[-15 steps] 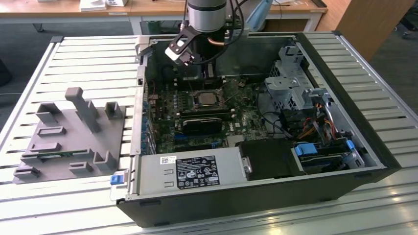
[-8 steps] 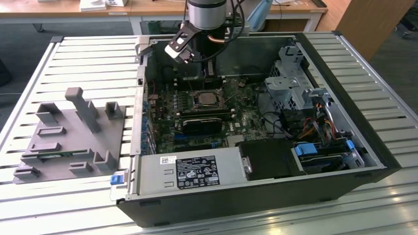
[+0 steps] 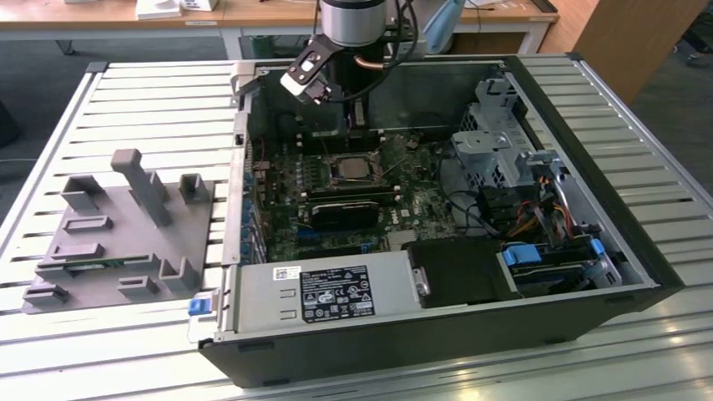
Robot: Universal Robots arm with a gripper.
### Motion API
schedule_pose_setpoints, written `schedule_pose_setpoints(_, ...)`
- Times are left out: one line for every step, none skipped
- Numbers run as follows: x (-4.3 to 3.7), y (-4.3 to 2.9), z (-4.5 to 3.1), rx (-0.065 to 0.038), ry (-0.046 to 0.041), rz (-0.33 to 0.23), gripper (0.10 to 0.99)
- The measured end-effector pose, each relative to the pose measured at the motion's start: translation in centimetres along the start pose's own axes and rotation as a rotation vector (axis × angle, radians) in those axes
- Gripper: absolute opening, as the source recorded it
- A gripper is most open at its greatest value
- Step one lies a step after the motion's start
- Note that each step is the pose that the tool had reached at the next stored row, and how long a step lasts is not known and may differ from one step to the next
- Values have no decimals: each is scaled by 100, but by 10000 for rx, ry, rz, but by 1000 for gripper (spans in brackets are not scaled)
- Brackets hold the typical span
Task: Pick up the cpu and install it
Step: 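Close the cpu cover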
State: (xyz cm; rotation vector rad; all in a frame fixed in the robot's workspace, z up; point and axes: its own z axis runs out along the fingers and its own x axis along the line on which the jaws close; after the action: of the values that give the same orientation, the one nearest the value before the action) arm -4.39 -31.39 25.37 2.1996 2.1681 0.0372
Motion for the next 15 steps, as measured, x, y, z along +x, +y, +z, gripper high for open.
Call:
schedule_pose_setpoints(0,0,-5,0,1,2,106)
schedule_pose_setpoints(0,1,-11,1,1,3,106)
schedule_pose_setpoints(0,1,-16,2,0,5,106)
schedule_pose_setpoints(0,1,-21,3,0,6,106)
schedule_pose_setpoints(0,2,-27,3,0,8,106)
schedule_pose_setpoints(-1,2,-32,3,0,9,106)
schedule_pose_setpoints(-1,2,-38,4,0,9,106)
schedule_pose_setpoints(-1,2,-44,4,0,11,106)
schedule_pose_setpoints(-1,3,-49,4,1,12,106)
schedule_pose_setpoints(-1,3,-55,4,0,15,106)
schedule_pose_setpoints(-1,3,-61,5,0,18,106)
schedule_pose_setpoints(-1,4,-67,5,0,21,106)
schedule_pose_setpoints(-1,4,-76,6,-1,23,106)
schedule_pose_setpoints(-2,5,-86,7,0,26,106)
schedule_pose_setpoints(-2,5,-94,7,-1,28,106)
